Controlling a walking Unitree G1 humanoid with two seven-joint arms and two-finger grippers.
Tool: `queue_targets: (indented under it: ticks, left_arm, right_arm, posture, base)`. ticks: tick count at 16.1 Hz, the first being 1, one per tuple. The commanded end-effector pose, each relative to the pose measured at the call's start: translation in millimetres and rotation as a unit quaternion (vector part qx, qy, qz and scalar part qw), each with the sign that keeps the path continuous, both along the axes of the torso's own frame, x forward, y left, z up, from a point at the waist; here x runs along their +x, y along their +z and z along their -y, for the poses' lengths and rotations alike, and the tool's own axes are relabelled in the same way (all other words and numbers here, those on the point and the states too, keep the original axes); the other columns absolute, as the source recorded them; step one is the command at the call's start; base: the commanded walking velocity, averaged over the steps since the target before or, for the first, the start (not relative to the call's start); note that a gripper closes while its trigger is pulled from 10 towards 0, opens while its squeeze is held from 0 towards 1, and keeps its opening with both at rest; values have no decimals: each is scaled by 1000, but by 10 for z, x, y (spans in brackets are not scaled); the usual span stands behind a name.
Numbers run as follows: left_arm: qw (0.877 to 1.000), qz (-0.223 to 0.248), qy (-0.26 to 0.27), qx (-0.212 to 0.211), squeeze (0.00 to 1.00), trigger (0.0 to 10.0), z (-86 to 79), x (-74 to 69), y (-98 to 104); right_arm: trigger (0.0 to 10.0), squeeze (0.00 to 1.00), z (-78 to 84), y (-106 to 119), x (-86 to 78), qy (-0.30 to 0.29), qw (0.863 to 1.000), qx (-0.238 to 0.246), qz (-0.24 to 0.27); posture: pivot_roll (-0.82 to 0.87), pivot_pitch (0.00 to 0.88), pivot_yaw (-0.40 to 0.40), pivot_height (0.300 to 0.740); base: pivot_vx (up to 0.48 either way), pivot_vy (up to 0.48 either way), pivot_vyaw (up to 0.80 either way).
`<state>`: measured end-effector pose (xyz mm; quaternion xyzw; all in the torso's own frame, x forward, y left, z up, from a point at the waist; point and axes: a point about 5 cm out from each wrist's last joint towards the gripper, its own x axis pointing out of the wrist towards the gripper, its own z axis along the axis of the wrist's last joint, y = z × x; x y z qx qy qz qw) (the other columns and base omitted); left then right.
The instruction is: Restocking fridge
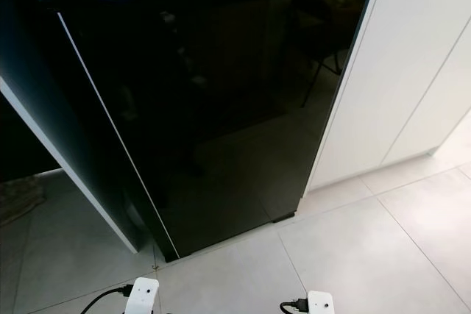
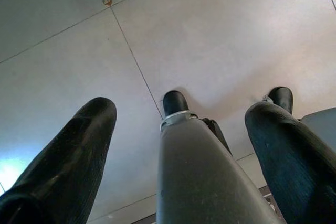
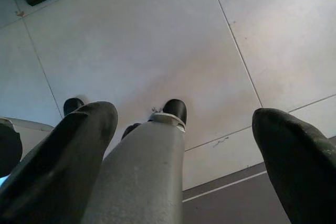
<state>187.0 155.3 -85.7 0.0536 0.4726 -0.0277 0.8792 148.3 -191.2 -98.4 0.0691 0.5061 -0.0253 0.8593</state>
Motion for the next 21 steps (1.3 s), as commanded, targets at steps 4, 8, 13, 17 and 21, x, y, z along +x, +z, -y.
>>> queue_targets:
  ticks: [4, 8, 13, 17, 21]
  left_arm:
    - [1000, -9, 0, 13, 0, 10000, -48, -37, -17]
    - [1000, -4, 3, 20, 0, 10000, -84, -30, -11]
    - [1000, -4, 3, 22, 0, 10000, -93, -43, -16]
    - [1000, -8, 4, 15, 0, 10000, -80, -69, -29]
    - [1000, -12, 0, 18, 0, 10000, -89, -84, -36]
  right_arm:
    - [10000, 0, 18, -11, -34, -4, 1000, 0, -8]
    - [10000, 0, -7, -15, -35, -5, 1000, 3, -8]
    - [10000, 0, -17, -18, -38, -5, 1000, 5, -8]
    - [10000, 0, -12, -21, -49, -3, 1000, 3, -10]
    - [10000, 0, -18, -26, -62, -2, 1000, 4, -12]
  posture:
    - [-13, 42, 9, 740]
    - [-8, 40, 16, 740]
    - [0, 24, 16, 740]
    - [-1, 9, 14, 740]
    - [0, 5, 16, 740]
  base:
    - [0, 0, 0]
    - [0, 0, 0]
    - [0, 0, 0]
    - [0, 0, 0]
    - [0, 232, 0]
